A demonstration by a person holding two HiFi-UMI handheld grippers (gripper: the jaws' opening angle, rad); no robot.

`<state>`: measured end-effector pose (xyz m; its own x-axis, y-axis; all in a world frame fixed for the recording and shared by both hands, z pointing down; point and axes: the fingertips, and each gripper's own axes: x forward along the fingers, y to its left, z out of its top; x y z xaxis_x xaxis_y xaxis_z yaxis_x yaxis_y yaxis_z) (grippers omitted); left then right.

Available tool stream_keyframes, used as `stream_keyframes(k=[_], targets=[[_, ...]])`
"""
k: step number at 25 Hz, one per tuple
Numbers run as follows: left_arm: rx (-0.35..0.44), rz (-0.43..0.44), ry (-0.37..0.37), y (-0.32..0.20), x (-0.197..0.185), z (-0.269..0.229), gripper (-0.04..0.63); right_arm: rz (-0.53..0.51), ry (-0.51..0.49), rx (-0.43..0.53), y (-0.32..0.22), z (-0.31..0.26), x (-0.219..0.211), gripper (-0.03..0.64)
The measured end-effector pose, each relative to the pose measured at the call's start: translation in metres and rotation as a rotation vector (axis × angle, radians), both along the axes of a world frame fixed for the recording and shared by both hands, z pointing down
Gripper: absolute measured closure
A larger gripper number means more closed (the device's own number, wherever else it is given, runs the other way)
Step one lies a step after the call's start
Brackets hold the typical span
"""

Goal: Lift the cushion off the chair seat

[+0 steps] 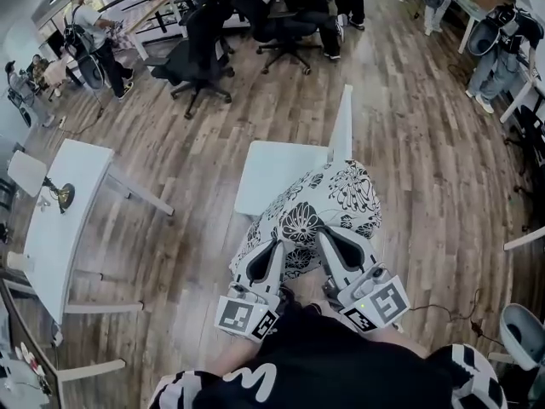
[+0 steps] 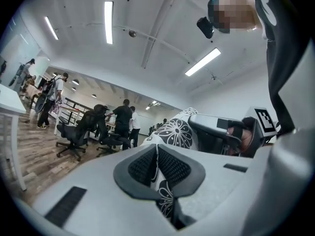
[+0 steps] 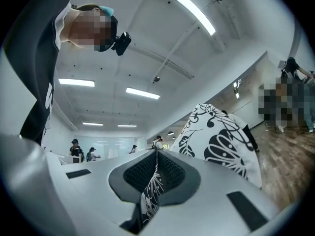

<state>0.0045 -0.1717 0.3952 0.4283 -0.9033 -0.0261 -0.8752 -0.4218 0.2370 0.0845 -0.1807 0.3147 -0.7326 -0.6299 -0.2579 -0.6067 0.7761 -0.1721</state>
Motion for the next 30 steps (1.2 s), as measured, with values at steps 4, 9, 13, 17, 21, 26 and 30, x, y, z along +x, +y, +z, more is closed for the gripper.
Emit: stream_keyframes(k=[4,9,13,17,21,26,30], targets=[[-0.010,-0.009,0.009,0.011,0.002,0.004,0.583,-0.018,0.003,-0.002,0.012,0.001,0.000,0.595],[-0.007,-0.009,0.017,0.023,0.007,0.001,0.583,-0.021,-0.007,-0.013,0.023,0.001,0.003,0.595],[-0.012,-0.002,0.030,0.033,0.004,0.006,0.583,-0.032,-0.025,-0.037,0.028,0.002,-0.001,0.595],[0.002,-0.001,0.053,0.042,0.000,0.002,0.583,-0.029,-0.011,-0.026,0.039,-0.001,-0.005,0.595],[0.024,0.025,0.076,0.059,-0.002,0.000,0.583,-0.015,-0.003,-0.020,0.057,0.000,-0.012,0.595],[0.040,0.029,0.088,0.105,-0.029,0.008,0.583,-0.014,0.014,-0.027,0.108,0.014,-0.043,0.595],[0.029,0.016,0.081,0.150,-0.057,0.003,0.583,-0.030,0.014,-0.048,0.154,0.016,-0.071,0.595]])
